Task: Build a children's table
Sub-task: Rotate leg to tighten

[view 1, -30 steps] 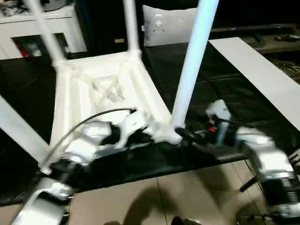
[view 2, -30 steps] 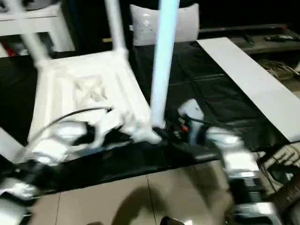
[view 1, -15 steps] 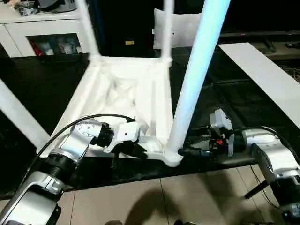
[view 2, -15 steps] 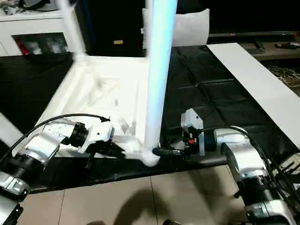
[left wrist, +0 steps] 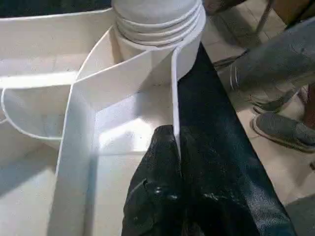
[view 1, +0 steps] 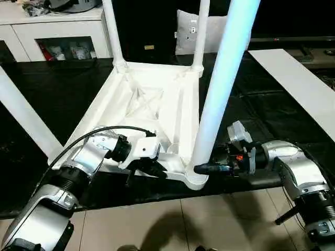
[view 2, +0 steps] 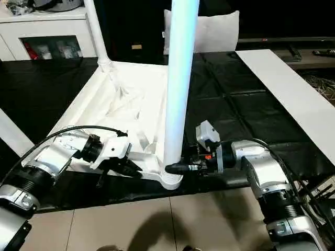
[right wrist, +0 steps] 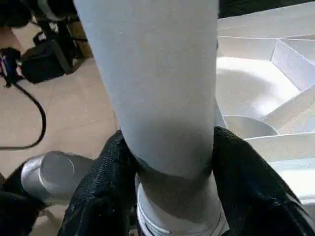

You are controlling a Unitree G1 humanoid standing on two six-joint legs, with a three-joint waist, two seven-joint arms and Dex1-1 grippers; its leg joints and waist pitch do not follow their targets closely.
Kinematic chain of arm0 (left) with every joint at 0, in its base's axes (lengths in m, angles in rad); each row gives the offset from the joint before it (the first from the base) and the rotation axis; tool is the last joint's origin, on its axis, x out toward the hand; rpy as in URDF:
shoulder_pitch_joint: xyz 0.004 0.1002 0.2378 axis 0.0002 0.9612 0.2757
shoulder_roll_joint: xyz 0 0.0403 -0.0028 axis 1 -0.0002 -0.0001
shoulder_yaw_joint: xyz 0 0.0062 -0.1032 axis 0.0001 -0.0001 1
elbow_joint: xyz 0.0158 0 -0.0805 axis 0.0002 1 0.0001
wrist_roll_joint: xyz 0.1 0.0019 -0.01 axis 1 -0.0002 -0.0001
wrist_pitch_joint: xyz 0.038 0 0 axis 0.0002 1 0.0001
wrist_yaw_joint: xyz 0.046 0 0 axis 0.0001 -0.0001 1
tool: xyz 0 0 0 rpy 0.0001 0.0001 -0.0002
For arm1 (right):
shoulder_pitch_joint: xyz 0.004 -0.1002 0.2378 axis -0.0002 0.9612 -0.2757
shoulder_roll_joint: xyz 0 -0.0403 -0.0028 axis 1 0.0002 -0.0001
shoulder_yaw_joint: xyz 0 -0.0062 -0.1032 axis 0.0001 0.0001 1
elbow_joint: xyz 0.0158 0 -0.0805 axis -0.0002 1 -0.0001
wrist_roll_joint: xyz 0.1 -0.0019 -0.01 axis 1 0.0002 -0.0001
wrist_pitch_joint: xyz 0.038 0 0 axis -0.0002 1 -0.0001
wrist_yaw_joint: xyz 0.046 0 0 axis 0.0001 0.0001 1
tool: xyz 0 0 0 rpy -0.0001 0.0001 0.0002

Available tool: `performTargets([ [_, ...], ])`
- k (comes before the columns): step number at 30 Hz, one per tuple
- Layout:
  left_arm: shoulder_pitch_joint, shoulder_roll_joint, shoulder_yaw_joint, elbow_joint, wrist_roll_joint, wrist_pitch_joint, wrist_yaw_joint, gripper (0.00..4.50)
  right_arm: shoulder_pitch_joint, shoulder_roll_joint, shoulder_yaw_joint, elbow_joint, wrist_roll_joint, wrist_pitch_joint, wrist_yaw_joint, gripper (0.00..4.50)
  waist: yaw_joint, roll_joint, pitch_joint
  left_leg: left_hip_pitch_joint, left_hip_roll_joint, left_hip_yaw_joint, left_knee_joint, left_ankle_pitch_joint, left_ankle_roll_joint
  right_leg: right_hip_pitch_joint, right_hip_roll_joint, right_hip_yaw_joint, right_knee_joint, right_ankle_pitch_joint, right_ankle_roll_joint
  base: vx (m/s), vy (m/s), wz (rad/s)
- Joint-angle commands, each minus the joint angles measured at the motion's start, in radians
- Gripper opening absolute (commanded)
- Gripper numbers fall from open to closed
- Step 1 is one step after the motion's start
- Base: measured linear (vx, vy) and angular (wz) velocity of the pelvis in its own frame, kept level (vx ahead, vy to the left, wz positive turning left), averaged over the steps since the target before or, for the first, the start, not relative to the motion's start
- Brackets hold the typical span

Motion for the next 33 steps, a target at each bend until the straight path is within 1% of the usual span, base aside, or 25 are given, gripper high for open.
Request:
performTargets([
  [1, -0.024, -0.018, 0.031, -0.021, -0.007, 0.045, 0.061, 0.00, 0.000, 0.040, -0.032, -0.033, 0.045, 0.082, -0.090, 1.95, -0.006, -0.017, -0.081, -0.009, -0.001, 0.022, -0.068, -0.120, 0.072, 0.072, -0.039, 0.044, -0.075, -0.496, -0.025, 0.000, 0.000, 0.00],
  [3, -0.017, -0.024, 0.039, -0.046, -0.005, 0.086, 0.091, 0.00, 0.013, 0.060, -0.033, -0.059, 0.034, 0.100, -0.146, 1.95, -0.011, -0.015, -0.079, -0.007, -0.003, 0.021, -0.069, -0.132, 0.058, 0.071, -0.039, 0.041, -0.080, -0.524, -0.013, 0.000, 0.000, 0.00],
  [4, -0.005, -0.046, 0.061, -0.090, -0.016, 0.167, 0.152, 0.00, 0.022, 0.104, -0.043, -0.077, 0.007, 0.124, -0.260, 1.94, -0.013, -0.016, -0.078, -0.006, -0.006, 0.021, -0.068, -0.143, 0.054, 0.070, -0.040, 0.038, -0.085, -0.543, 0.000, 0.000, 0.000, 0.00],
  [5, -0.001, -0.055, 0.069, -0.104, -0.021, 0.194, 0.173, 0.00, 0.023, 0.121, -0.048, -0.080, -0.002, 0.131, -0.300, 1.94, -0.018, -0.014, -0.077, -0.006, -0.004, 0.019, -0.069, -0.148, 0.043, 0.070, -0.041, 0.036, -0.085, -0.548, 0.003, 0.000, 0.000, 0.00],
  [6, 0.011, -0.089, 0.093, -0.143, -0.035, 0.257, 0.237, 0.00, 0.020, 0.173, -0.064, -0.072, -0.031, 0.141, -0.419, 1.94, -0.030, -0.014, -0.075, -0.009, -0.010, 0.018, -0.067, -0.162, 0.035, 0.070, -0.039, 0.028, -0.092, -0.571, 0.015, 0.000, 0.000, 0.00],
  [8, 0.016, -0.111, 0.104, -0.163, -0.040, 0.290, 0.274, 0.00, 0.016, 0.202, -0.073, -0.067, -0.039, 0.148, -0.473, 1.94, -0.052, -0.015, -0.074, -0.011, -0.015, 0.017, -0.061, -0.185, 0.029, 0.071, -0.037, 0.012, -0.104, -0.605, 0.044, 0.000, 0.000, 0.00],
  [9, 0.019, -0.126, 0.111, -0.176, -0.044, 0.313, 0.299, 0.00, 0.013, 0.222, -0.079, -0.065, -0.044, 0.153, -0.508, 1.94, -0.069, -0.017, -0.073, -0.012, -0.020, 0.017, -0.055, -0.209, 0.041, 0.071, -0.034, 0.003, -0.114, -0.622, 0.066, 0.000, 0.000, 0.00],
  [10, 0.021, -0.148, 0.120, -0.190, -0.043, 0.346, 0.339, 0.00, 0.005, 0.251, -0.090, -0.055, -0.057, 0.161, -0.573, 1.94, -0.076, -0.014, -0.075, -0.012, -0.020, 0.016, -0.055, -0.216, 0.044, 0.073, -0.034, 0.000, -0.115, -0.620, 0.070, 0.000, 0.000, 0.00],
  [11, 0.017, -0.180, 0.134, -0.196, -0.035, 0.382, 0.402, 0.00, -0.011, 0.289, -0.099, -0.041, -0.077, 0.168, -0.650, 1.94, -0.094, -0.011, -0.074, -0.019, -0.017, 0.012, -0.055, -0.223, 0.050, 0.077, -0.032, -0.008, -0.119, -0.615, 0.077, 0.000, 0.000, 0.00],
  [12, 0.017, -0.180, 0.134, -0.196, -0.035, 0.382, 0.402, 0.00, -0.011, 0.289, -0.099, -0.041, -0.077, 0.168, -0.650, 1.94, -0.099, -0.006, -0.078, -0.016, -0.012, 0.011, -0.055, -0.222, 0.048, 0.081, -0.033, -0.009, -0.118, -0.597, 0.072, 0.000, 0.000, 0.00],
  [13, 0.011, -0.209, 0.147, -0.195, -0.026, 0.408, 0.463, 0.00, -0.031, 0.326, -0.113, -0.020, -0.098, 0.179, -0.735, 1.94, -0.120, 0.000, -0.079, -0.025, -0.002, 0.001, -0.061, -0.227, 0.050, 0.090, -0.039, -0.016, -0.115, -0.553, 0.057, 0.000, 0.000, 0.00],
  [14, 0.002, -0.235, 0.161, -0.188, -0.016, 0.429, 0.522, 0.00, -0.049, 0.359, -0.124, -0.001, -0.113, 0.187, -0.805, 1.94, -0.124, 0.004, -0.080, -0.021, 0.000, 0.001, -0.060, -0.239, 0.052, 0.087, -0.039, -0.016, -0.116, -0.543, 0.053, 0.000, 0.000, 0.00],
  [16, -0.007, -0.255, 0.175, -0.176, -0.008, 0.439, 0.573, 0.00, -0.063, 0.383, -0.131, 0.013, -0.118, 0.191, -0.850, 1.94, -0.139, -0.001, -0.077, -0.018, -0.007, 0.005, -0.057, -0.246, 0.050, 0.083, -0.039, -0.018, -0.120, -0.544, 0.044, 0.000, 0.000, 0.00],
  [17, -0.021, -0.296, 0.196, -0.174, 0.013, 0.476, 0.686, 0.00, -0.091, 0.425, -0.141, 0.042, -0.140, 0.177, -0.933, 1.94, -0.142, -0.002, -0.079, -0.017, -0.010, 0.008, -0.055, -0.240, 0.056, 0.084, -0.039, -0.019, -0.120, -0.541, 0.044, 0.000, 0.000, 0.00],
  [18, -0.021, -0.296, 0.196, -0.174, 0.013, 0.476, 0.686, 0.00, -0.091, 0.425, -0.141, 0.042, -0.140, 0.177, -0.933, 1.94, -0.146, -0.002, -0.079, -0.019, -0.008, 0.008, -0.056, -0.228, 0.058, 0.082, -0.040, -0.017, -0.118, -0.531, 0.034, 0.000, 0.000, 0.00],
  [19, -0.024, -0.307, 0.195, -0.179, 0.025, 0.486, 0.719, 0.00, -0.099, 0.434, -0.134, 0.055, -0.158, 0.151, -0.954, 2.50, -0.144, -0.002, -0.081, -0.015, -0.008, 0.009, -0.057, -0.217, 0.062, 0.082, -0.041, -0.013, -0.115, -0.515, 0.024, 0.000, 0.000, 0.00],
  [21, -0.021, -0.315, 0.193, -0.190, 0.032, 0.498, 0.735, 0.00, -0.101, 0.434, -0.122, 0.063, -0.177, 0.118, -0.953, 2.64, -0.141, -0.004, -0.083, -0.021, -0.005, 0.007, -0.059, -0.202, 0.069, 0.086, -0.044, -0.008, -0.106, -0.488, 0.010, 0.000, 0.000, 0.00],
  [23, -0.013, -0.315, 0.180, -0.207, 0.038, 0.495, 0.732, 0.00, -0.098, 0.434, -0.119, 0.062, -0.185, 0.081, -0.939, 2.84, -0.136, -0.006, -0.088, -0.025, -0.002, 0.007, -0.061, -0.146, 0.083, 0.088, -0.045, 0.006, -0.088, -0.413, -0.026, 0.000, 0.000, 0.00],
  [25, -0.004, -0.309, 0.170, -0.221, 0.038, 0.494, 0.723, 0.00, -0.094, 0.426, -0.119, 0.051, -0.186, 0.078, -0.929, 2.98, -0.130, -0.011, -0.091, -0.030, -0.003, 0.008, -0.059, -0.095, 0.096, 0.088, -0.045, 0.015, -0.073, -0.362, -0.053, 0.000, 0.000, 0.00],
  [26, -0.001, -0.306, 0.169, -0.223, 0.038, 0.487, 0.720, 0.00, -0.090, 0.420, -0.119, 0.045, -0.182, 0.081, -0.919, 3.08, -0.124, -0.008, -0.092, -0.031, -0.003, 0.009, -0.057, -0.066, 0.105, 0.086, -0.044, 0.022, -0.064, -0.334, -0.070, 0.000, 0.000, 0.00],
  [29, 0.014, -0.278, 0.163, -0.222, 0.032, 0.436, 0.677, 0.00, -0.054, 0.357, -0.129, 0.006, -0.151, 0.068, -0.821, 3.34, -0.108, -0.006, -0.099, -0.030, 0.000, 0.010, -0.052, 0.016, 0.142, 0.086, -0.043, 0.030, -0.044, -0.223, -0.113, 0.000, 0.000, 0.00],
  [30, 0.019, -0.266, 0.157, -0.219, 0.028, 0.419, 0.649, 0.00, -0.042, 0.333, -0.133, -0.005, -0.140, 0.060, -0.784, 3.34, -0.099, -0.009, -0.102, -0.031, 0.000, 0.011, -0.049, 0.042, 0.161, 0.086, -0.042, 0.034, -0.035, -0.181, -0.123, 0.000, 0.000, 0.00],
  [31, 0.019, -0.266, 0.157, -0.219, 0.028, 0.419, 0.649, 0.00, -0.042, 0.333, -0.133, -0.005, -0.140, 0.060, -0.784, 3.46, -0.095, -0.012, -0.100, -0.031, 0.000, 0.013, -0.049, 0.043, 0.170, 0.083, -0.041, 0.035, -0.034, -0.178, -0.129, 0.000, 0.000, 0.00],
  [32, 0.031, -0.237, 0.144, -0.211, 0.015, 0.381, 0.578, 0.00, -0.024, 0.275, -0.147, -0.014, -0.120, 0.038, -0.705, 3.54, -0.088, -0.012, -0.095, -0.030, -0.002, 0.015, -0.049, 0.029, 0.172, 0.080, -0.041, 0.035, -0.037, -0.204, -0.130, 0.000, 0.000, 0.00],
  [33, 0.031, -0.237, 0.144, -0.211, 0.015, 0.381, 0.578, 0.00, -0.024, 0.275, -0.147, -0.014, -0.120, 0.038, -0.705, 3.62, -0.085, -0.005, -0.095, -0.029, -0.003, 0.016, -0.050, 0.017, 0.173, 0.082, -0.042, 0.034, -0.041, -0.224, -0.127, 0.000, 0.000, 0.00],
])
